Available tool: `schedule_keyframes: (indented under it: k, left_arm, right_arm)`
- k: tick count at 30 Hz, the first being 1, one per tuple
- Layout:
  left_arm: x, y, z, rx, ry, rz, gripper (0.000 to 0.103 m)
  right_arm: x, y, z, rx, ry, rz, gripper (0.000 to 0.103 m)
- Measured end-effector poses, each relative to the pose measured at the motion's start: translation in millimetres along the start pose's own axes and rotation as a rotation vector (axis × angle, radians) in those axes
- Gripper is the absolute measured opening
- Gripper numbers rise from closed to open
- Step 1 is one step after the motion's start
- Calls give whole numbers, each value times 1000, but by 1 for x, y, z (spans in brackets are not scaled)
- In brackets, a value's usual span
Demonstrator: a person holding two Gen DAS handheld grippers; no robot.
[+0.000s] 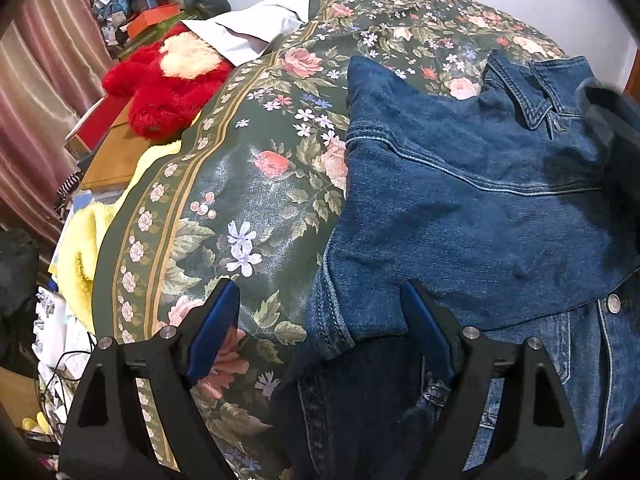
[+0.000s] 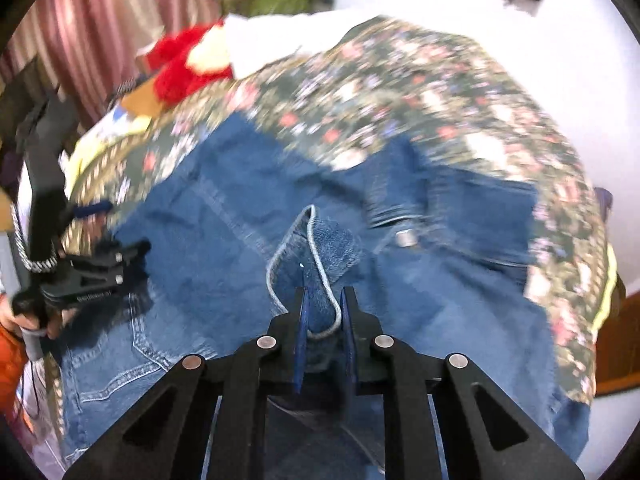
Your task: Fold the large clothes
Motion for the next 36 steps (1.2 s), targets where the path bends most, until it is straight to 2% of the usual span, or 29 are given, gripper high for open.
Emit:
schedule_keyframes:
  k: [4,8,16,23,26,30,33,36]
  left_arm:
    - [-1,-1,-2,10,-12,2,83]
    - [-3,-2,-3,26,-31,-3,83]
    - [-4,-5,-5,54,-42,-6,83]
    - [-6,-8,0,76,-61,-16,83]
    - [-13,-17,17,42,-70,-40,83]
    - [-32,-37,45,-38,-44,-92,83]
    - [-53,-53,59,-85,30,-113,83]
    - [-79,-65,57,-97,114,-127,83]
  right_arm:
    - [-39,-5,37,-86,22,-88,12]
    - [-76,7,58,-116,33,-174,9]
    - [-139,62,76,-94,77,-295,9]
    - [-184,103,86,-78,179,-342,9]
    - [-193,101,97,-105,170,-375,10]
    - [-182,82,103,-94,44,-411,10]
    - [-159,62,94,-80,-13,-387,10]
    - [-132,51,73,-47,-20,-337,10]
Point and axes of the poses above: each gripper's, at about its wrist camera, not at the fingertips, and z roughly against the way its jaws point, x to its left, y to its underside, the point moved 5 cm from there along -z, roughly the way its jaws point, and after that the axes turned 13 degrees about -z, right-handed, at the moved point
